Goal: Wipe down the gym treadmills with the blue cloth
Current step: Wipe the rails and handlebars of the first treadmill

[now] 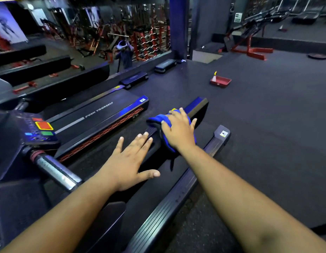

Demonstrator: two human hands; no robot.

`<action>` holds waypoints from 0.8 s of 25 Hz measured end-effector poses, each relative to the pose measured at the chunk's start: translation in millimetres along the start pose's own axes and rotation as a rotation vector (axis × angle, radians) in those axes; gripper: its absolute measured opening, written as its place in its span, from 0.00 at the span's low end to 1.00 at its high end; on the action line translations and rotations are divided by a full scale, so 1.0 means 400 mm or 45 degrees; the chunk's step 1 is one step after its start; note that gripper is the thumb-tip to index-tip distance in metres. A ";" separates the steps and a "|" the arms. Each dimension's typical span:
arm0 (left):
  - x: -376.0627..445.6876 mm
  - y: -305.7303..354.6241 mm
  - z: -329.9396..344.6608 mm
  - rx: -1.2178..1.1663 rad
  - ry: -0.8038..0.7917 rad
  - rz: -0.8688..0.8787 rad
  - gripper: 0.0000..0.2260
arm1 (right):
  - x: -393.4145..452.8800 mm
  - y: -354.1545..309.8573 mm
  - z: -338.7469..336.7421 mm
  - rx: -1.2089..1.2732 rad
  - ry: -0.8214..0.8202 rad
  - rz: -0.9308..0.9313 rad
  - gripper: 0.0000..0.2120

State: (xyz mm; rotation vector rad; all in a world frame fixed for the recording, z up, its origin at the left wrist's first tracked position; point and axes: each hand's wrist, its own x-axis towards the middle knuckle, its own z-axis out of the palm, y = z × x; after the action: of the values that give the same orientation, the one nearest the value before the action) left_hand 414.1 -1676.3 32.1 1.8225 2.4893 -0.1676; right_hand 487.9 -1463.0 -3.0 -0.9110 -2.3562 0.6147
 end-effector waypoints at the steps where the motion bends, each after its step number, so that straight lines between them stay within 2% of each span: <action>1: 0.037 0.013 -0.005 0.009 -0.007 0.006 0.49 | 0.070 0.041 -0.018 -0.007 0.003 0.101 0.18; 4: 0.127 0.045 -0.015 -0.069 -0.017 -0.005 0.47 | 0.158 0.129 -0.046 0.081 0.084 0.313 0.24; 8: 0.154 0.048 -0.006 -0.099 0.010 0.006 0.48 | -0.040 0.047 0.053 0.602 0.208 0.323 0.34; 9: 0.156 0.048 -0.004 -0.085 0.021 0.007 0.48 | -0.065 0.043 0.071 0.627 0.181 0.309 0.35; 11: 0.159 0.050 -0.005 -0.075 0.026 0.000 0.48 | 0.025 0.091 0.050 0.547 0.194 0.305 0.33; 14: 0.157 0.051 -0.009 -0.041 0.019 -0.011 0.47 | 0.243 0.191 -0.046 0.434 0.156 0.519 0.28; 16: 0.156 0.054 -0.008 -0.046 0.024 -0.015 0.47 | 0.297 0.228 -0.070 0.479 0.175 0.616 0.29; 20: 0.161 0.052 -0.010 -0.044 0.017 -0.013 0.47 | 0.097 0.127 0.024 0.751 0.257 0.583 0.34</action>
State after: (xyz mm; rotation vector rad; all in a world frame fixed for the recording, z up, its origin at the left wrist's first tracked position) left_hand 414.6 -1608.4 28.2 1.8047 2.4945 -0.1124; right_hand 481.3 -1403.4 -27.6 -1.1572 -1.6383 1.2474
